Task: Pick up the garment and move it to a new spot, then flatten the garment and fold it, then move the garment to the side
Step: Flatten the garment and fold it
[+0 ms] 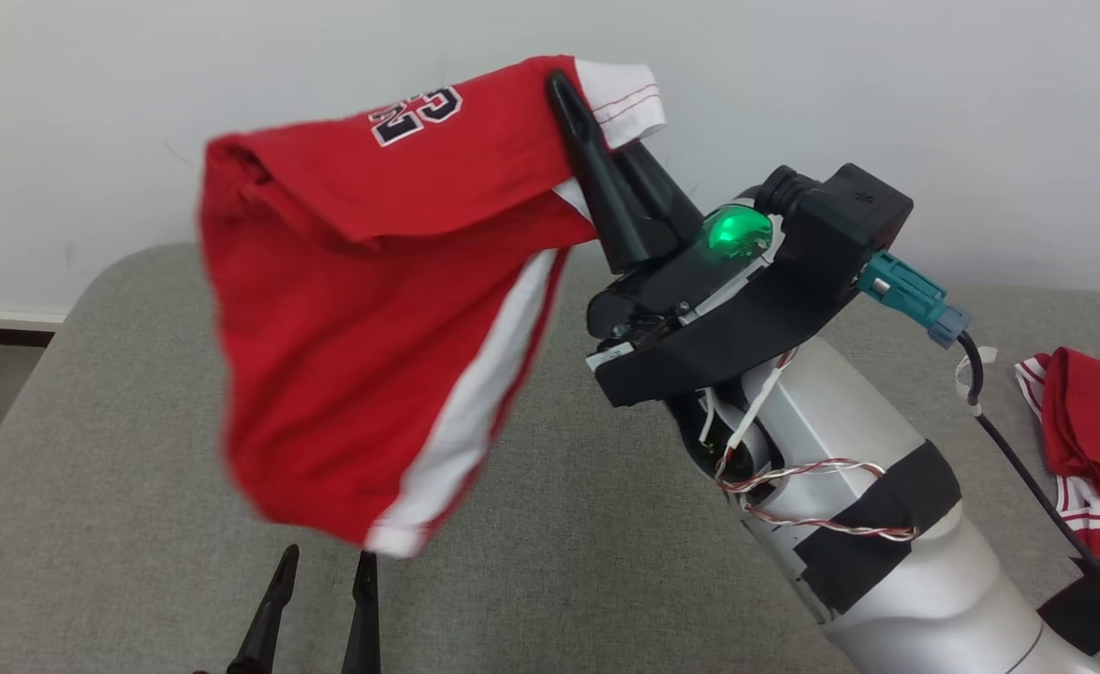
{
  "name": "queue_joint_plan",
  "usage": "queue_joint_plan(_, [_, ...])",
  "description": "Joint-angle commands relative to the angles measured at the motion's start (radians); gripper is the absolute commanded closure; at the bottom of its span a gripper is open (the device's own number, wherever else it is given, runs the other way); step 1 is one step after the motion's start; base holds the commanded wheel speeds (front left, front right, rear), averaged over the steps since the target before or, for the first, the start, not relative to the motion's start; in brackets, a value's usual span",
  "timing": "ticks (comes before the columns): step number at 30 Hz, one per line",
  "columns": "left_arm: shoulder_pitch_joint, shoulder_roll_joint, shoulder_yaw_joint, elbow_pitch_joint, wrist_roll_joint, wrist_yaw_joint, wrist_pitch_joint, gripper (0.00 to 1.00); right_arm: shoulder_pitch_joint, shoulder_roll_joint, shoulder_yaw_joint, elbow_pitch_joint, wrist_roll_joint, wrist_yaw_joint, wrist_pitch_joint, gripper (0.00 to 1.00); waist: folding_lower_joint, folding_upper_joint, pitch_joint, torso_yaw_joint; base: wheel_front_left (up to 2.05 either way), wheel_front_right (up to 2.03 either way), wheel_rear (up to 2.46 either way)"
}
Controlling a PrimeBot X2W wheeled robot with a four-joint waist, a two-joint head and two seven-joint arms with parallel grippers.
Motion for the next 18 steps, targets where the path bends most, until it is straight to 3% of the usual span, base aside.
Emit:
queue_joint_plan(1, [0.015,-0.001,-0.002,-0.003,0.01,0.003,-0.003,0.0,0.012,-0.015,-0.009,0.021,-0.011,-0.003,0.001,1.0,0.0002,0.0,-0.002,-0.001,0.0,0.0,0.0])
queue_joint_plan(13, [0.025,-0.001,-0.002,-0.014,-0.003,0.008,-0.003,0.0,0.274,-0.134,-0.134,0.466,0.067,-0.003,0.007,1.0,0.0002,0.0,0.013,-0.031,0.0,0.0,0.0])
queue_joint_plan(18, [0.008,-0.001,-0.007,-0.008,0.003,-0.002,-0.003,0.0,0.299,-0.152,-0.254,0.55,0.043,-0.003,-0.002,1.0,0.0002,0.0,0.027,-0.053,0.0,0.0,0.0])
